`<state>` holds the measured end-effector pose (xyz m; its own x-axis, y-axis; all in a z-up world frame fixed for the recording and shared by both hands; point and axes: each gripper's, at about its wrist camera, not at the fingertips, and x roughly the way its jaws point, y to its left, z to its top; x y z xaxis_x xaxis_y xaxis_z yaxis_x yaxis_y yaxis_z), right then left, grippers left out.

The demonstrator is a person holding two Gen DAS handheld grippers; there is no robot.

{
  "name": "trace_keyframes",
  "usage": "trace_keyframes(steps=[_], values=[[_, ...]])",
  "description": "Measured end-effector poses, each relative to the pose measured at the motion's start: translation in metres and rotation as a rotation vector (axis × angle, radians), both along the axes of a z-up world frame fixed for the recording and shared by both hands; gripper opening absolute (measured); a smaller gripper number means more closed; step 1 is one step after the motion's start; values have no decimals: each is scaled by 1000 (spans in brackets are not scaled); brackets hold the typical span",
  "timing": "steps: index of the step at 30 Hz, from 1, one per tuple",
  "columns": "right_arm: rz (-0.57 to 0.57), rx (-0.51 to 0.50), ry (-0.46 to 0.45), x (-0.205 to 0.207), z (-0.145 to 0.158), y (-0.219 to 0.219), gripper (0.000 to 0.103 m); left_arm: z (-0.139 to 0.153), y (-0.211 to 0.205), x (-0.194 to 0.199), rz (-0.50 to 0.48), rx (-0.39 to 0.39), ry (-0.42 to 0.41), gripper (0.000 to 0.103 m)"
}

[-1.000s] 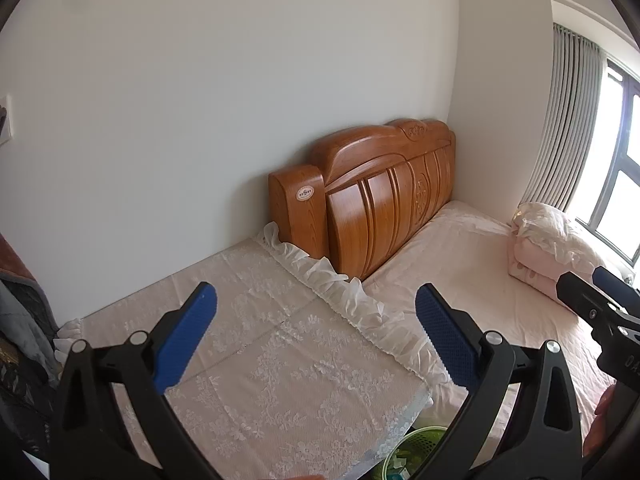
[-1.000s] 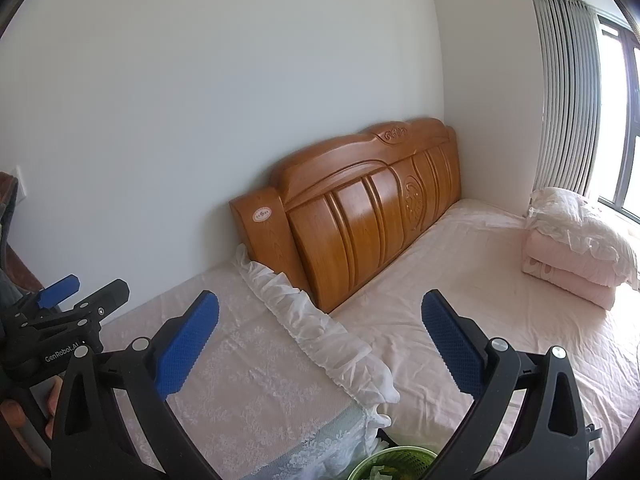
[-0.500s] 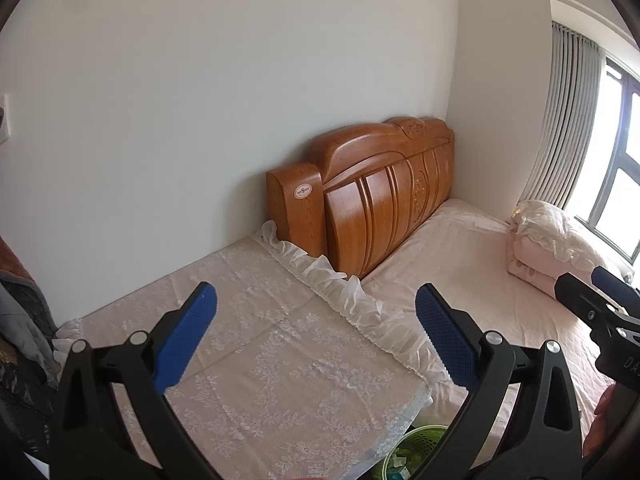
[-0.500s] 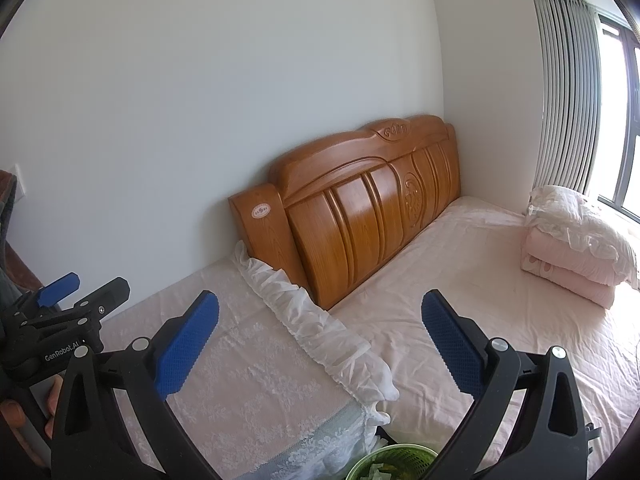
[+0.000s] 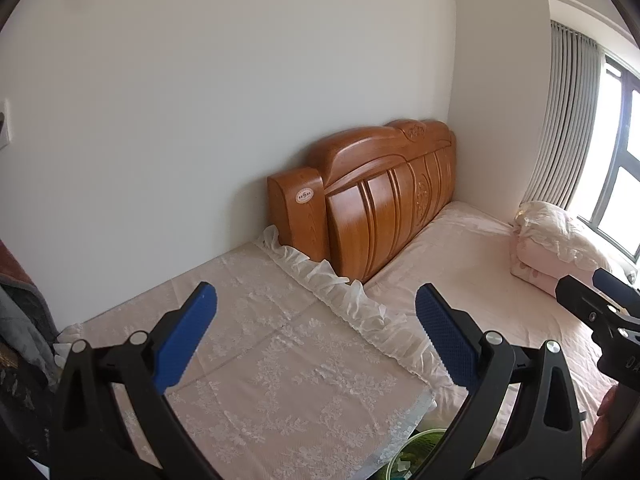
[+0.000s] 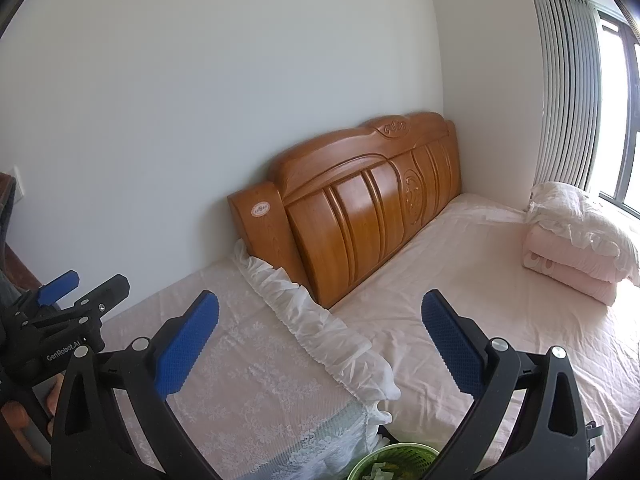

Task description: Collect trash

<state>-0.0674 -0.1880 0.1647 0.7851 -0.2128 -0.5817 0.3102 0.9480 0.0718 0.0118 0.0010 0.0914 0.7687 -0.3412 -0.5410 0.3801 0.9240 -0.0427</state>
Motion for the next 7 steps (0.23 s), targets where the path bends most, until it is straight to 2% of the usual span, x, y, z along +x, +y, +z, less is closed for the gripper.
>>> trace_keyframes(steps=[7], values=[[0,0,6,2,-1,0,101,-1,-1,5,-2,3,22,95]])
